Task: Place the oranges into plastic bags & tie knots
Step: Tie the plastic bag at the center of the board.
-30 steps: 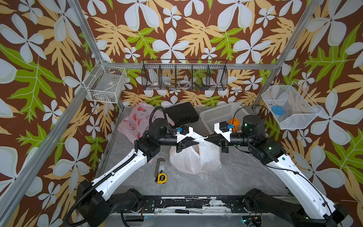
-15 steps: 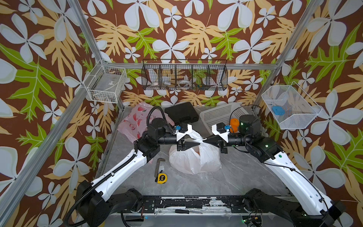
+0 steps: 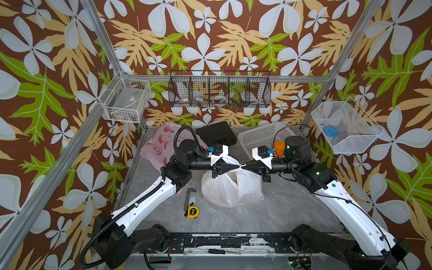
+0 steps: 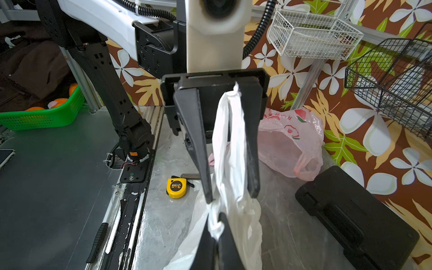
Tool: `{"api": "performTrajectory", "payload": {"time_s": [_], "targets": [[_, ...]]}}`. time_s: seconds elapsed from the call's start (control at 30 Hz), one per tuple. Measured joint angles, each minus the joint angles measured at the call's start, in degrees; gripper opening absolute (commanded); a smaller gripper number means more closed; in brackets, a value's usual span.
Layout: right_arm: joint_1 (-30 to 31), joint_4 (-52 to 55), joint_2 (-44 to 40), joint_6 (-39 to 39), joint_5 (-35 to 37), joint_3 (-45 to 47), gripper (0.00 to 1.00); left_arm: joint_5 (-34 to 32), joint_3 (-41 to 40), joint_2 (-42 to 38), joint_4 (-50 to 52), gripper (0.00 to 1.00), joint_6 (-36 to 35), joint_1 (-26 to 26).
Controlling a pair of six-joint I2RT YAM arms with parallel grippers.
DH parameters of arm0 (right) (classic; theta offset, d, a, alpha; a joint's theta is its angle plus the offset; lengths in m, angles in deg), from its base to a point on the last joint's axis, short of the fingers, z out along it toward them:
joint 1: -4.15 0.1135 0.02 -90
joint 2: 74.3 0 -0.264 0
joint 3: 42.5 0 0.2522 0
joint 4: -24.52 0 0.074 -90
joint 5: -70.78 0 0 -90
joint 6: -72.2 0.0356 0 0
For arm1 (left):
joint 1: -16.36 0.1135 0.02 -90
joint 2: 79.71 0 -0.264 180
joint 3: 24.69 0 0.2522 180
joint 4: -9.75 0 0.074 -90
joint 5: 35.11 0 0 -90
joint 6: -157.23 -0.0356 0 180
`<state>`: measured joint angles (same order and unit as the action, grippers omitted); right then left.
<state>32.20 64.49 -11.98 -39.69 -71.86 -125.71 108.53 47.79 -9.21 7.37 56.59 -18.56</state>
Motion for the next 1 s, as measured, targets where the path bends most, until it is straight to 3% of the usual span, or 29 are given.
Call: {"api": "performTrajectory", "payload": {"time_s": [0.1, 0.4, 0.57, 0.73, 0.83, 1.0], "targets": [[0.0, 0.11, -0.63, 0.02, 0.26, -0.09, 0.0, 0.39, -0.48, -0.37, -0.35, 0.0, -0.02, 0.0], [0.0, 0.37, -2.62, 0.07, 1.62, -1.16, 0.0, -0.98, -1.2, -1.29, 2.47, 0.0, -2.82, 0.0], [0.0, 0.33, -1.97, 0.68, 2.08, -1.22, 0.0, -1.09, -1.57, -1.95, 2.8, 0.32, -2.93, 0.0], [0.0, 0.35, -1.44, 0.68, 3.32, -1.22, 0.0, -1.11, -1.86, -2.62, 2.67, 0.35, -2.47, 0.0], [0.0, 0.37, -1.44, 0.66, 3.65, -1.22, 0.0, -1.05, -2.14, -2.86, 2.4, 0.42, -2.14, 0.0], [0.0, 0.5, -1.09, 0.61, 4.92, -1.38, 0.0, -0.33, -2.1, -2.45, 2.25, 0.43, -1.64, 0.0]]}}
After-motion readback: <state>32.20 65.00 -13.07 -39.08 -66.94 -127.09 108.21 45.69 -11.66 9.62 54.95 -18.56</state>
